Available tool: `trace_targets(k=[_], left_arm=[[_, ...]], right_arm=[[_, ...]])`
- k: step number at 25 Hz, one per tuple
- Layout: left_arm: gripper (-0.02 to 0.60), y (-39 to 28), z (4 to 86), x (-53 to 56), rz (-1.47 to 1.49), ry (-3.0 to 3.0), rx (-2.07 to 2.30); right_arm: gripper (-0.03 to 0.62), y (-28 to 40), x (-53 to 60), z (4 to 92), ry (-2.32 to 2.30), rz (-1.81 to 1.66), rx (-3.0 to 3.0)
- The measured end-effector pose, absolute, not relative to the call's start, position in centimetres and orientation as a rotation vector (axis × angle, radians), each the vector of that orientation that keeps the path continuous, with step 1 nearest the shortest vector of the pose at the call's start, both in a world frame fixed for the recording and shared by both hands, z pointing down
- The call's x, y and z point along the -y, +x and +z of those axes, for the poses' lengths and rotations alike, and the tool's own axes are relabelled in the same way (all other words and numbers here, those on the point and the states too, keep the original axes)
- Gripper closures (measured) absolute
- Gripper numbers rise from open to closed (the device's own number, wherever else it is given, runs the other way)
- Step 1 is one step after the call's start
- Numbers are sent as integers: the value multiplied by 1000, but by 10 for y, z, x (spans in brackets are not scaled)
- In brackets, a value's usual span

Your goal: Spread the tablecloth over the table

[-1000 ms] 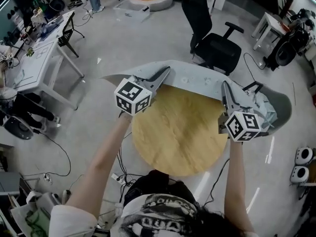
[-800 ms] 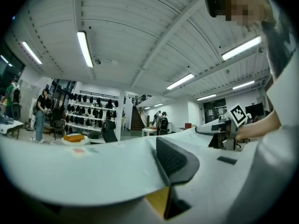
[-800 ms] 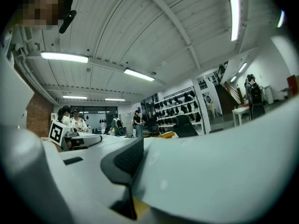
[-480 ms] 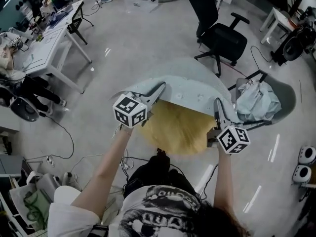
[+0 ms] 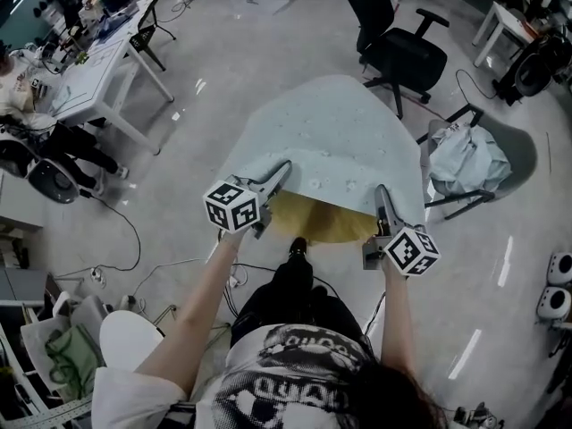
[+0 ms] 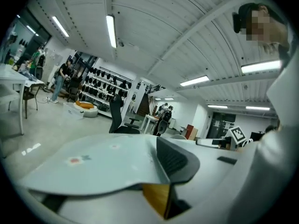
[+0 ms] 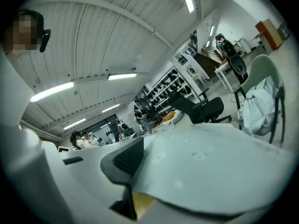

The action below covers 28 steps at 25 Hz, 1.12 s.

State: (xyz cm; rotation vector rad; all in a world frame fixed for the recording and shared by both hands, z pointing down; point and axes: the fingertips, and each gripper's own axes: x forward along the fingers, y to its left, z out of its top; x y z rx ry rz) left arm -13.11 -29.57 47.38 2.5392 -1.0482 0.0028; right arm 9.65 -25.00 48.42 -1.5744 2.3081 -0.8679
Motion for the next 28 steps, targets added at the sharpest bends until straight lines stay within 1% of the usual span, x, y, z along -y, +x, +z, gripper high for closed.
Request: trace_targets(k=[5,8,11,15,28], left_arm=[[488,-136,504,261,10,2436,1054],[485,-144,526,243,70,2392,1073],[485,-145,549,227,222,2400,1090],[494,-141,579,210,460,2432,1123],[506,-153,649,189,579,2269,1215]], right_arm=[[517,94,216,512,-1542,-1002,-2277],[519,88,199,535,-1530,-1102,-2255],[522,81,183,561,-1554,-1166,-2296],[542,70,166,591,-1649,-1163,-2440],[563,65,141,653,-1556,-1427,-2282]])
